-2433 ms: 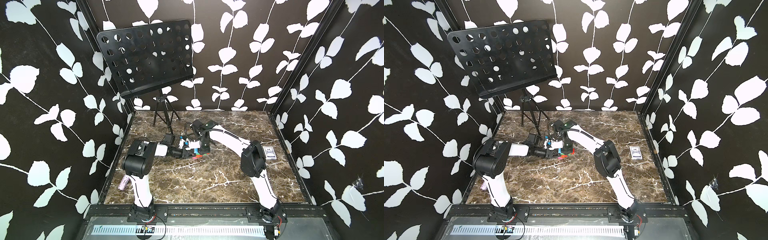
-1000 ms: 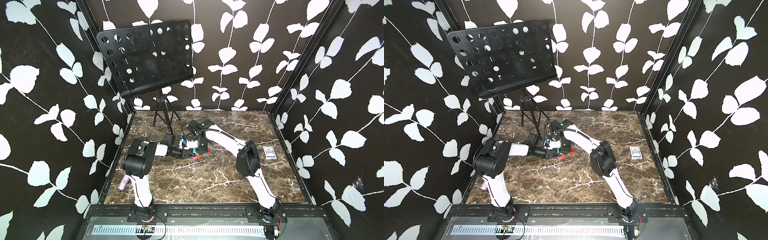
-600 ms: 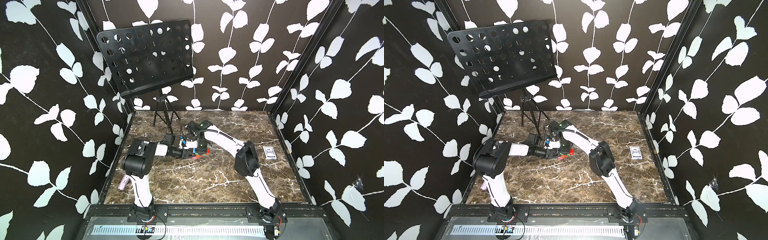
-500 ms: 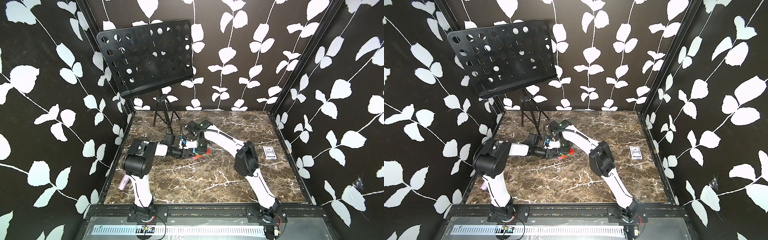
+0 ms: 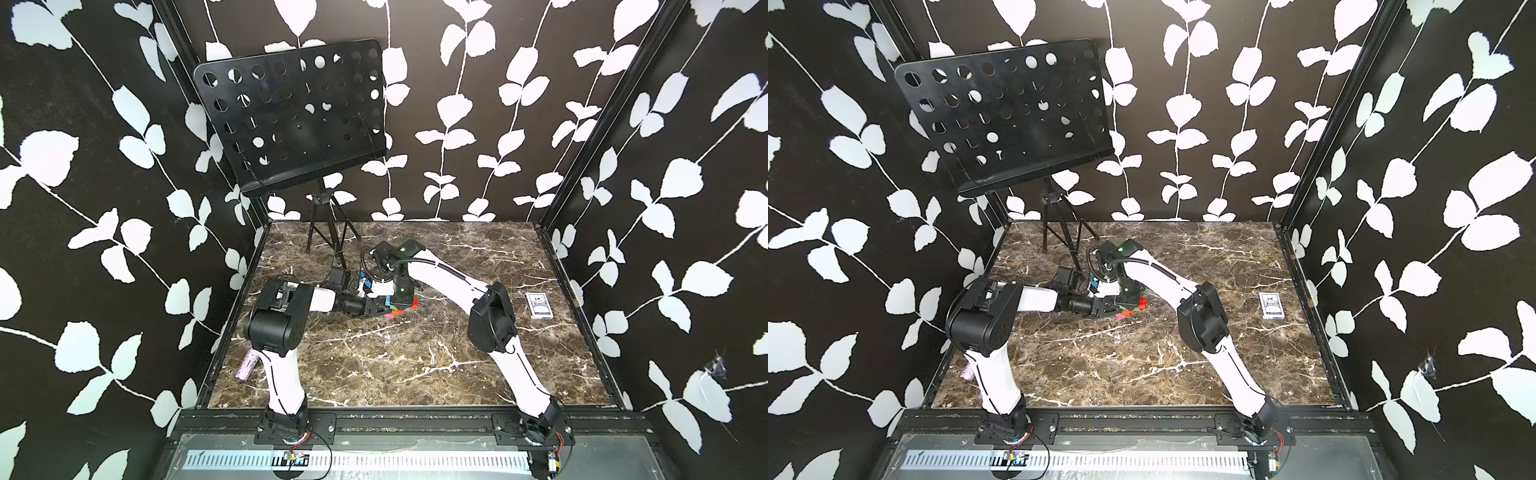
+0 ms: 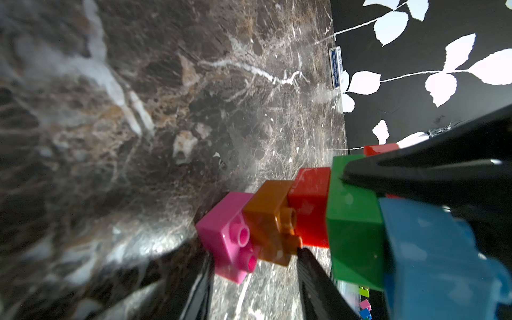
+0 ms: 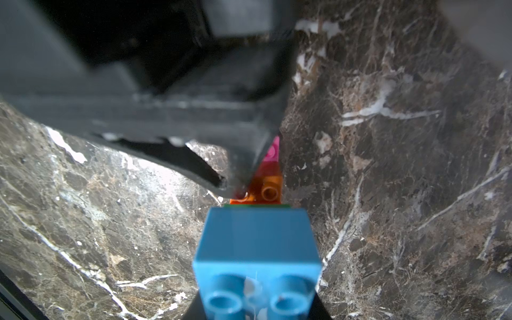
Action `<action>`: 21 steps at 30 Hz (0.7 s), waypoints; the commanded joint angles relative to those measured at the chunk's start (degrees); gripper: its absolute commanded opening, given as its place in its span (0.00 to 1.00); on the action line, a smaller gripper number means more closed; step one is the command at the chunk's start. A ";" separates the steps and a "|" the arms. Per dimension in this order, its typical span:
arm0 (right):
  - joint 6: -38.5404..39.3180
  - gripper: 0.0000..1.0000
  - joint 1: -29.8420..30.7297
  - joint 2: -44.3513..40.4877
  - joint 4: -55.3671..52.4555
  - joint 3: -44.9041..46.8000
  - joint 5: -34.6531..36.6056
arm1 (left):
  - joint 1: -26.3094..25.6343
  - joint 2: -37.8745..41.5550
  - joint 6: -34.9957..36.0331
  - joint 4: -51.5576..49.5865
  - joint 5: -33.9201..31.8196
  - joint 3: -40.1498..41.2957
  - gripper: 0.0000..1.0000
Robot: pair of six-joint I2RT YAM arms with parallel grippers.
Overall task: Assemble the letter y with lego
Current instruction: Assemble the lego brick with the lego brick.
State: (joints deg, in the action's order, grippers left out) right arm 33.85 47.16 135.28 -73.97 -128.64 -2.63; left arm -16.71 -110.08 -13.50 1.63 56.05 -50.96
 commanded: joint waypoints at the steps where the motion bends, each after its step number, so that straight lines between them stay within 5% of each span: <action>1: 0.34 0.17 0.74 1.66 2.20 -0.30 -1.58 | -0.52 -2.62 0.57 -6.74 -12.05 2.71 0.51; 21: -2.22 0.17 -2.07 -3.51 5.32 1.34 -4.23 | -0.01 9.17 2.60 -8.21 -10.62 0.18 0.70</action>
State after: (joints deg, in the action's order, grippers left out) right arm 32.84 45.76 134.32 -69.91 -128.18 -4.84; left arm -16.69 -103.79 -12.95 -3.64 47.48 -51.03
